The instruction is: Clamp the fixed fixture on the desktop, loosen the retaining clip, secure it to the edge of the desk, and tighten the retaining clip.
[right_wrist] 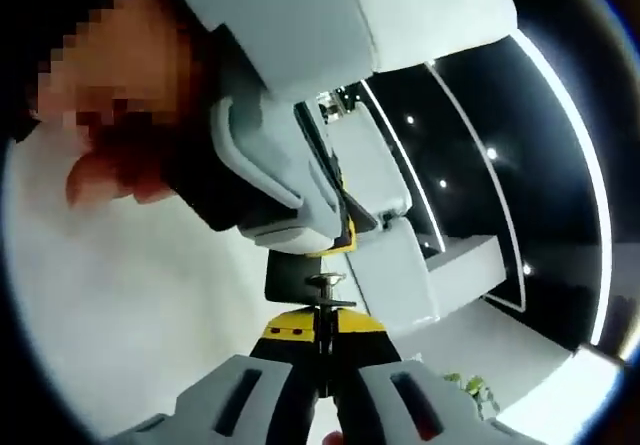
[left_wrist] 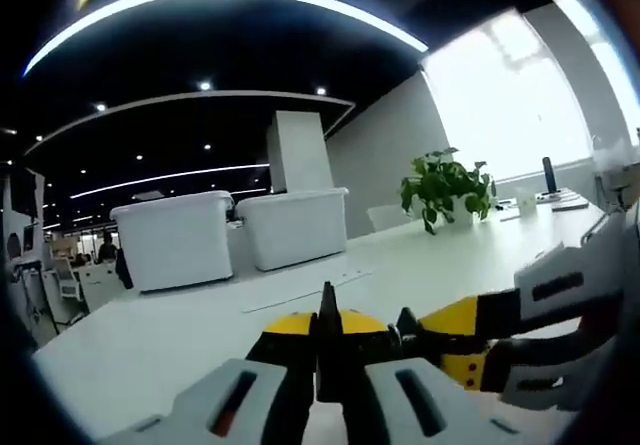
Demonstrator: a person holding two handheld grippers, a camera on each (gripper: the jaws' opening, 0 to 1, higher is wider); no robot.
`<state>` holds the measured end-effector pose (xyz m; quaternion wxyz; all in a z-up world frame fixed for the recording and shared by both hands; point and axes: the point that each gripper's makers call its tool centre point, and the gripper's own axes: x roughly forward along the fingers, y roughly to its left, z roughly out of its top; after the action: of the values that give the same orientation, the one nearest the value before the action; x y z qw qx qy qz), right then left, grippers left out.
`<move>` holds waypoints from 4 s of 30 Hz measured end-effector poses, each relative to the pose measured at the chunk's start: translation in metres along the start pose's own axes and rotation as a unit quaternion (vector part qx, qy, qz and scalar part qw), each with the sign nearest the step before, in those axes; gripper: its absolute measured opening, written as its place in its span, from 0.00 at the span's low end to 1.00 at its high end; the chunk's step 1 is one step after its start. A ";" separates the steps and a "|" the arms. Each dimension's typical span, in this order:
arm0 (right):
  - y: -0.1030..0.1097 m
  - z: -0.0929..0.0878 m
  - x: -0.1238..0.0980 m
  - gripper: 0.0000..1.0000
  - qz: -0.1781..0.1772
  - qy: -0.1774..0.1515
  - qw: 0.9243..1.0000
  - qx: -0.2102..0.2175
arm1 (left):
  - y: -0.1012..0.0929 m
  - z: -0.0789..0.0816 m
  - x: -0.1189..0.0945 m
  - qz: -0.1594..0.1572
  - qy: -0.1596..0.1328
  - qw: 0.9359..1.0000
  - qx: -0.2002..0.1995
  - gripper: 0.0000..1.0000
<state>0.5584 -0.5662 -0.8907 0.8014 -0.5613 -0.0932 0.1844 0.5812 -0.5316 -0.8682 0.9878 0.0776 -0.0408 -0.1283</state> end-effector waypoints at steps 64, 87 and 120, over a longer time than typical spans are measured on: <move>-0.056 -0.006 -0.171 0.00 -0.035 -0.129 0.969 0.208 | 0.008 0.049 -0.070 -0.048 -0.109 0.966 -0.230 0.13; 0.070 0.017 -0.300 0.00 0.088 -0.157 0.914 0.364 | -0.084 0.022 -0.254 -0.042 -0.026 0.992 -0.112 0.15; 0.121 -0.027 -0.275 0.01 0.122 -0.096 0.849 0.504 | -0.117 0.027 -0.266 -0.087 -0.076 0.983 -0.140 0.14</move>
<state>0.2928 -0.6628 -0.9976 0.9324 -0.0662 0.0049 0.3553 0.2936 -0.5780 -0.8765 0.9680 -0.0681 -0.0910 -0.2235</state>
